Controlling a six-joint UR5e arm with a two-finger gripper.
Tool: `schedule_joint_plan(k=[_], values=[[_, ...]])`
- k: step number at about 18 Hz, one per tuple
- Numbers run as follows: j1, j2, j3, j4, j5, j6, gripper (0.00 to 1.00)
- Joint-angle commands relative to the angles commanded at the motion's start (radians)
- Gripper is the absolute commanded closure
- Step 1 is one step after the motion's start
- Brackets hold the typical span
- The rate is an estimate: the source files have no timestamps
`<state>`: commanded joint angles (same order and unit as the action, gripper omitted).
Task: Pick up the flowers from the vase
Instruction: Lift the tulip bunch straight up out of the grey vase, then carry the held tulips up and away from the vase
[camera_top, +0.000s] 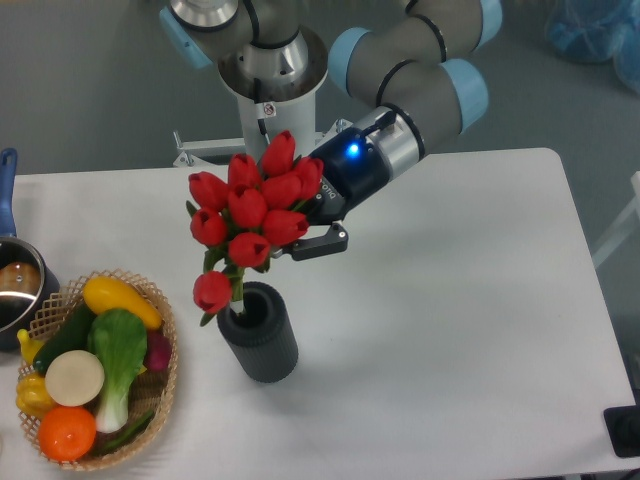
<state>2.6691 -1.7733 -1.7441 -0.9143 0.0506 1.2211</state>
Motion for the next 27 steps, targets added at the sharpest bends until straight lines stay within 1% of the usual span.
schedule_joint_plan(k=[4,6,8,11,15,17,19,22,24,27], values=[[0.017,0.02,0.002,0.0,0.0,-0.011,0.61],[0.031,0.028,0.009,-0.002,0.0,-0.043,0.61],[0.055,0.028,0.023,-0.003,0.012,-0.093,0.61],[0.097,0.025,0.02,0.0,0.026,-0.092,0.61],[0.136,0.023,0.032,0.003,0.11,-0.071,0.61],[0.149,0.015,0.031,0.005,0.146,-0.029,0.61],[0.153,0.012,0.032,0.003,0.204,0.011,0.61],[0.167,0.003,0.028,0.005,0.282,0.026,0.61],[0.17,-0.006,0.031,0.003,0.29,0.026,0.61],[0.19,-0.012,0.018,0.006,0.29,0.026,0.61]])
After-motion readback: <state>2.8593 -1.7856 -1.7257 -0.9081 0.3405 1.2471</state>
